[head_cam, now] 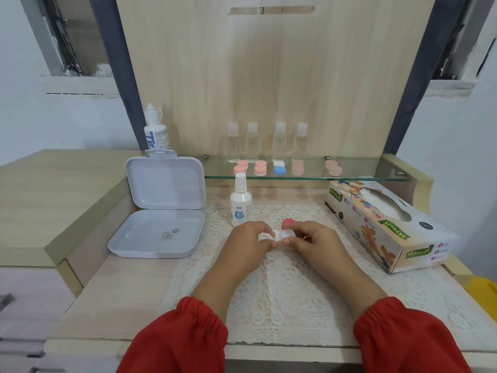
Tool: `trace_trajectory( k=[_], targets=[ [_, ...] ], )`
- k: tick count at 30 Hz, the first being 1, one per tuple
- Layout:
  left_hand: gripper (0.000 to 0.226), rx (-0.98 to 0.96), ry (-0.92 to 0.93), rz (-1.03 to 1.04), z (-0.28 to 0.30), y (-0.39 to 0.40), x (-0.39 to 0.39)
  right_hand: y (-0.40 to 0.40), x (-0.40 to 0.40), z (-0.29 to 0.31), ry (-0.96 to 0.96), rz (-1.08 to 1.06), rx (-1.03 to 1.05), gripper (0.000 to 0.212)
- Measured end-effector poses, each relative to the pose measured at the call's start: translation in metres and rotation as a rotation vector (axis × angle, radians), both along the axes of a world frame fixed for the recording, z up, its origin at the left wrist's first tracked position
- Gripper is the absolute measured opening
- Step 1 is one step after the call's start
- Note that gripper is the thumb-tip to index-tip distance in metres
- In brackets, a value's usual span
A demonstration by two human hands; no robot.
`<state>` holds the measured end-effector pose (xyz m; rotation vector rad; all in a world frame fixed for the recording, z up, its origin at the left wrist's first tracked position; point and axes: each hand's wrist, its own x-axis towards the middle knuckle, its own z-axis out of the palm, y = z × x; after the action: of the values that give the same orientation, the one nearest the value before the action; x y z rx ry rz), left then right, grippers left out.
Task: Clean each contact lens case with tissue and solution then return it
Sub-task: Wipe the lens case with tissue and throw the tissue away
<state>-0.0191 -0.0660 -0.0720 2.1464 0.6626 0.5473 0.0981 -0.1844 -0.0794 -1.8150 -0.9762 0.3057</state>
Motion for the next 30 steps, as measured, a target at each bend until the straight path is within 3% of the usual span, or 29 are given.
trace_trajectory(
  k=[5,12,17,23,30],
  targets=[
    [0.003,-0.216,-0.201,0.094,0.001,0.009,-0.003,0.003,0.007,-0.005,-0.22,-0.002,-0.076,0.025],
    [0.003,-0.202,-0.167,0.12,-0.001,0.008,-0.012,0.002,0.007,-0.008,-0.344,-0.008,-0.252,0.037],
    [0.006,-0.272,-0.217,0.115,0.004,0.005,-0.022,-0.004,-0.001,-0.002,-0.246,-0.045,-0.131,0.038],
    [0.008,-0.338,-0.205,0.118,0.009,0.006,-0.052,-0.009,-0.01,0.002,-0.379,-0.114,0.003,0.021],
    [0.005,-0.284,-0.19,0.097,0.021,0.015,-0.11,0.01,-0.044,0.034,-0.361,0.009,0.013,0.016]
  ],
)
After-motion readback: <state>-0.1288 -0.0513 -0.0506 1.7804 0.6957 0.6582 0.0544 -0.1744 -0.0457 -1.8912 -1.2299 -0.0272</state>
